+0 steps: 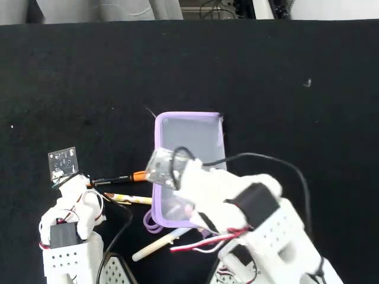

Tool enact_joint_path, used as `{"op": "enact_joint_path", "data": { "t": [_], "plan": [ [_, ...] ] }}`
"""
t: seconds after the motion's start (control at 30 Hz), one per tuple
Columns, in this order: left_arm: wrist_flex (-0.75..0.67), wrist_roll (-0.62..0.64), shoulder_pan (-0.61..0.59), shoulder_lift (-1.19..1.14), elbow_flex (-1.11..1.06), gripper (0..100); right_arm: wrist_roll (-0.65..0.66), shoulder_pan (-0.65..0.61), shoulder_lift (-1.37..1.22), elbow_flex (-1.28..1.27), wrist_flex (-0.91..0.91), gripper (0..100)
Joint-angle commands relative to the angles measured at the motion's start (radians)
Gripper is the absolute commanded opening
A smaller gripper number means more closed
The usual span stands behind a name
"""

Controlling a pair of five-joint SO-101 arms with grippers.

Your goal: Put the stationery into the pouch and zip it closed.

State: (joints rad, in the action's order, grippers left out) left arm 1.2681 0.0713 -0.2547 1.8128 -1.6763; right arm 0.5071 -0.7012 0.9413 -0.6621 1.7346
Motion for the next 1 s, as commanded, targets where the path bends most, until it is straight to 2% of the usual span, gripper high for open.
{"op": "enact_joint_path", "data": {
  "t": [0.0, 0.17, 0.27, 0.6, 0.8, 0.97],
  "plan": [
    [0.005, -0.002, -0.008, 0.006, -0.024, 3, -0.009, -0.098, -0.059, 0.01, 0.025, 21.1],
    [0.005, -0.002, -0.008, 0.006, -0.024, 3, -0.011, -0.241, -0.122, 0.008, 0.023, 21.1],
    [0.005, -0.002, -0.008, 0.006, -0.024, 3, -0.011, -0.273, -0.182, -0.013, -0.006, 21.1],
    [0.005, -0.002, -0.008, 0.006, -0.024, 3, -0.003, -0.275, -0.364, -0.249, -0.377, 21.1],
    [0.005, -0.002, -0.008, 0.006, -0.024, 3, 0.011, -0.222, -0.375, -0.332, -0.535, 21.1],
    [0.005, -0.002, -0.008, 0.006, -0.024, 3, 0.178, -0.066, -0.371, -0.404, -0.671, 21.1]
  ]
}}
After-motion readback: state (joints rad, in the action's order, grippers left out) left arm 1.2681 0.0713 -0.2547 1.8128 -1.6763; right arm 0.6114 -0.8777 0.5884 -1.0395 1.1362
